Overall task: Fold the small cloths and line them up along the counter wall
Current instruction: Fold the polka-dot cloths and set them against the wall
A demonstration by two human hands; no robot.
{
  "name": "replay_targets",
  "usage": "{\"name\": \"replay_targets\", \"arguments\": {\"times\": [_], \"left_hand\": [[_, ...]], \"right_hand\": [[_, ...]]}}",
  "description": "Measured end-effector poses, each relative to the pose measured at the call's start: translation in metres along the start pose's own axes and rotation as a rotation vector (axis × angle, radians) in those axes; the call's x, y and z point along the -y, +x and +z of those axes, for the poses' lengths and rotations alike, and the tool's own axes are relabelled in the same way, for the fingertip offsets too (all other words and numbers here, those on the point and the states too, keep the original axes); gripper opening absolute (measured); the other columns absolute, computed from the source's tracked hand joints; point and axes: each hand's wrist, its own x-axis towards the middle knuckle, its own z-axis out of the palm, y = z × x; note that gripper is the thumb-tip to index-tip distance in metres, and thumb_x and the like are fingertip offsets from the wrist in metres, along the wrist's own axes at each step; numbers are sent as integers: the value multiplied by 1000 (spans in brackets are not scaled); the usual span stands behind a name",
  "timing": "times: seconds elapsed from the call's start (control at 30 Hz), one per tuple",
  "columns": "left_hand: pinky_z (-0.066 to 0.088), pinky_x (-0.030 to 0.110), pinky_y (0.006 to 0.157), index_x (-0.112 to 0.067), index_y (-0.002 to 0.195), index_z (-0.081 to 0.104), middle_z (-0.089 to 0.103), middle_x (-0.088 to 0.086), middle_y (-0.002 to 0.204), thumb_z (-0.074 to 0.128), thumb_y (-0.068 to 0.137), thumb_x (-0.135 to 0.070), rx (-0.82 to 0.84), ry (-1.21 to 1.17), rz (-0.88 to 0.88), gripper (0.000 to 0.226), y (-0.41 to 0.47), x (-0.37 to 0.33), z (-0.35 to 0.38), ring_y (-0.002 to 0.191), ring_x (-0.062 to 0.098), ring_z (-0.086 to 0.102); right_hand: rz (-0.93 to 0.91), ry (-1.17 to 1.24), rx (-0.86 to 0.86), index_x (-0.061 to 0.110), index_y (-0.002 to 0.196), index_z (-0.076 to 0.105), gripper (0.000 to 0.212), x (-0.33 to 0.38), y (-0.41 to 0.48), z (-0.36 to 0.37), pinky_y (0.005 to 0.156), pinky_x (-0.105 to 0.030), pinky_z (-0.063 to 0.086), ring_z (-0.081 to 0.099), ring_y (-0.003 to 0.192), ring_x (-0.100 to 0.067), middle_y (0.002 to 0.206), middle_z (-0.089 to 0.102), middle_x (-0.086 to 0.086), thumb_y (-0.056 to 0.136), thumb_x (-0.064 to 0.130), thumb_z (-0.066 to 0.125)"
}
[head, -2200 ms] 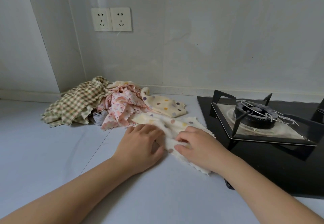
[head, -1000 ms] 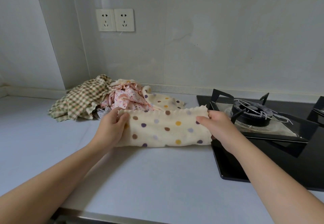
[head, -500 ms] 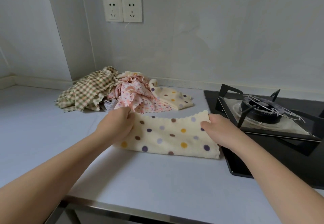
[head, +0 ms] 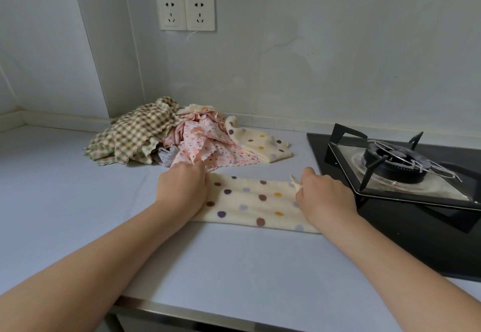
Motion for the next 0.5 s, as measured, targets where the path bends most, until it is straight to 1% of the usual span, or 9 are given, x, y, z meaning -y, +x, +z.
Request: {"name": "replay_targets", "arguments": {"times": [0.07, 0.13, 0.2, 0.23, 0.3, 0.33, 0.37, 0.43, 0.5], "left_hand": [[31, 31, 54, -13, 116, 47, 61, 7, 92, 44, 94, -25, -53, 44, 31, 25, -2, -1, -2, 81, 30, 60], [36, 31, 48, -10, 106, 55, 59, 7, 85, 64, 79, -15, -153, 89, 144, 28, -1, 0, -5, 71, 30, 60], [46, 36, 60, -8, 100, 63, 63, 9, 89, 61, 76, -15, -263, 5, 331, 25, -3, -3, -4, 75, 31, 61], [48, 37, 68, -9, 101, 65, 65, 9, 95, 52, 81, -22, -236, -98, 408, 27, -6, -6, -6, 83, 31, 63], [43, 39, 93, -15, 120, 60, 61, 8, 125, 27, 89, -39, 19, -317, 464, 51, -15, -17, -13, 116, 29, 56], [31, 40, 108, -22, 137, 47, 42, 4, 147, 19, 94, -46, 200, -350, 454, 57, -19, -19, -10, 136, 24, 37], [14, 40, 117, -28, 148, 28, 18, -1, 158, 16, 97, -51, 352, -290, 452, 57, -20, -20, -7, 146, 19, 14], [-6, 40, 118, -33, 152, 1, -10, -8, 159, 15, 98, -54, 518, -172, 439, 59, -18, -21, -3, 146, 13, -12], [-9, 41, 118, -34, 151, -5, -14, -8, 159, 14, 98, -55, 538, -142, 421, 61, -17, -22, -4, 145, 13, -15]], "right_hand": [[0, -55, -27, 14, 122, 34, 30, 2, -2, 0, 60, -32, 33, 50, 81, -29, 101, 58, -7, 93, 16, 45], [-86, -115, -172, 17, 133, 34, 48, 1, -2, 1, 71, -35, 40, 55, 97, -29, 114, 53, -6, 89, 18, 55], [-252, -13, -387, 14, 133, 45, 54, 4, -2, 4, 79, -37, 44, 56, 103, -30, 122, 53, -9, 83, 13, 64], [-318, 114, -365, 12, 134, 46, 51, 7, -4, 3, 86, -37, 43, 54, 111, -30, 129, 51, -9, 86, 12, 60], [-376, 368, -86, 14, 145, 32, 47, 13, -11, 3, 108, -29, 26, 32, 137, -21, 151, 33, -4, 99, 22, 40], [-376, 392, 121, 17, 150, 23, 49, 14, -14, 7, 114, -26, 13, 16, 144, -16, 157, 20, -2, 103, 30, 30], [-381, 323, 266, 22, 152, 13, 52, 15, -15, 10, 116, -27, 2, 2, 147, -14, 160, 8, 0, 103, 38, 23], [-406, 158, 377, 32, 152, -2, 55, 11, -12, 18, 118, -35, -9, -17, 146, -14, 160, -13, 4, 101, 48, 13], [-385, 106, 414, 36, 151, -7, 53, 10, -7, 19, 117, -40, -13, -23, 144, -15, 158, -20, 6, 102, 47, 11]]}}
